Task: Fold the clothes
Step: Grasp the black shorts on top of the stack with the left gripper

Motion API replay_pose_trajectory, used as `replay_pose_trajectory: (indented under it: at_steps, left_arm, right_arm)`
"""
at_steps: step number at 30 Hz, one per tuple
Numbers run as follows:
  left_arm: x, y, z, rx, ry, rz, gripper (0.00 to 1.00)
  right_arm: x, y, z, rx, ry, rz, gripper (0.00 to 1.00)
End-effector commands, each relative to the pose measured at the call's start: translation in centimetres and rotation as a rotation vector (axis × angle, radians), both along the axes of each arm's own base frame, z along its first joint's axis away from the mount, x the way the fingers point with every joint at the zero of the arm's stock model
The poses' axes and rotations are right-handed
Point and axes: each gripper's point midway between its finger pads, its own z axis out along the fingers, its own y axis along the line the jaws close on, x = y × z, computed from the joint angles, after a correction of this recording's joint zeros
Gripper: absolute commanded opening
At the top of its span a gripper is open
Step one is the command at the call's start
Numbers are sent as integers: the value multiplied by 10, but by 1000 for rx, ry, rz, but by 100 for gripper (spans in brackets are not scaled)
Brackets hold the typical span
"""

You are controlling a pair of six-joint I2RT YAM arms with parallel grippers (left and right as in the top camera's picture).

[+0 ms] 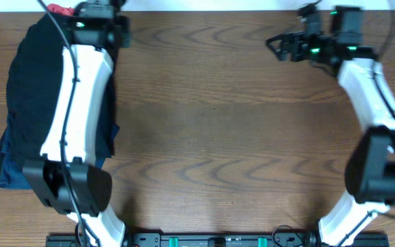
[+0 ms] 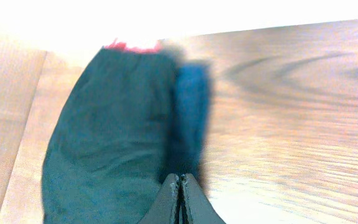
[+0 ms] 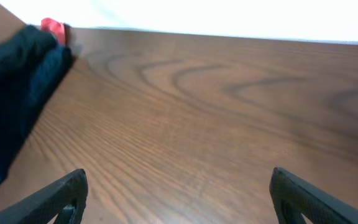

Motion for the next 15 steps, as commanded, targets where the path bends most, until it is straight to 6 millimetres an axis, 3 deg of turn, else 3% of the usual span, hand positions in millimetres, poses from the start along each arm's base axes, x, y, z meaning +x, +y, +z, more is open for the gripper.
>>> replay_pose_trajectory:
  at_steps: [1, 3, 5, 9, 10, 11, 13, 15]
  left_arm:
    - [-3, -34, 16, -5, -38, -64, 6]
    - [-5, -46, 16, -1, -38, -85, 6]
    - [-4, -45, 12, 2, -28, -83, 6]
    - [-2, -21, 2, 8, 1, -35, 10]
    - [-1, -13, 1, 8, 5, -19, 17]
    - [1, -5, -2, 9, 12, -3, 33]
    - [4, 10, -8, 10, 21, 28, 52]
    - [8, 20, -15, 11, 28, 51, 64]
  right_arm:
    - [-19, -11, 48, -3, -84, 19, 93]
    - [-28, -20, 55, -21, -79, 4, 94]
    - [-34, -27, 54, -44, -57, -21, 95]
    - [-39, -31, 43, -66, -11, -28, 97]
    - [-39, -31, 41, -66, -3, -26, 97]
    - [-40, -31, 39, -66, 3, -25, 98]
    - [-39, -31, 38, -66, 5, -25, 99]
    - [-39, -30, 37, -71, 4, -25, 99]
